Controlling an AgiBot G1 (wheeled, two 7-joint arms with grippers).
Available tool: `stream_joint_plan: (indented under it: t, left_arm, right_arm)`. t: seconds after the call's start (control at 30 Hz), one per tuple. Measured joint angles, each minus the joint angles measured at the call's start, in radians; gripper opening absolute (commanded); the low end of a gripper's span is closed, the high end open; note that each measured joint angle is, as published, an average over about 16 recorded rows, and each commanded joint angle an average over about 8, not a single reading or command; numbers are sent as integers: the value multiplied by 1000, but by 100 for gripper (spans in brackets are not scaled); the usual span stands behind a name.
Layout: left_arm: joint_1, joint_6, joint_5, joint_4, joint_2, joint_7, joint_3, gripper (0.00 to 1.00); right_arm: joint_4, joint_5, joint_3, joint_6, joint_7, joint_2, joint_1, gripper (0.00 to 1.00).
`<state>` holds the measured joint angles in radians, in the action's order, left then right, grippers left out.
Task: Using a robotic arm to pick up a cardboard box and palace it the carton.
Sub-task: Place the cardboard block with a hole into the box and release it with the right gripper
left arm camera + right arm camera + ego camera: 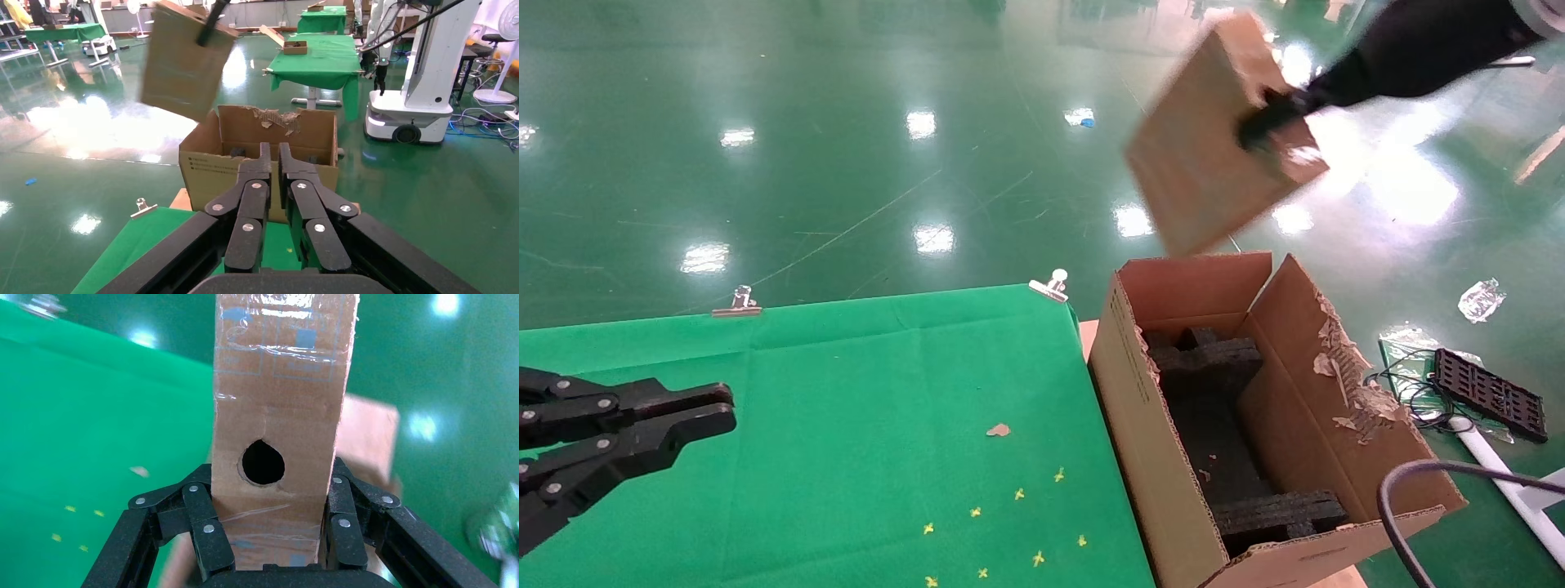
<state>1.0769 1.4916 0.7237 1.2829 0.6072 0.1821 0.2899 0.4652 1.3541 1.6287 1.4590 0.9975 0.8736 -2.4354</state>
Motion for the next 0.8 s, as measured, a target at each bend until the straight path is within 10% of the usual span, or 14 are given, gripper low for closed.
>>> stream_joint_plan:
  t: [0.13,0.4,0.8]
  left_arm:
    - [0,0,0,0,0,0,0,7]
    - [0,0,-1,0,0,0,1,100]
    - [0,-1,-1,0,-1,-1,2,100]
  right_arm:
    - [-75,39,25,11,-9,-13,7,0]
    - [-193,79,60,31,-36,-18,74,0]
    - [-317,91,82,31,-78,-9,209,0]
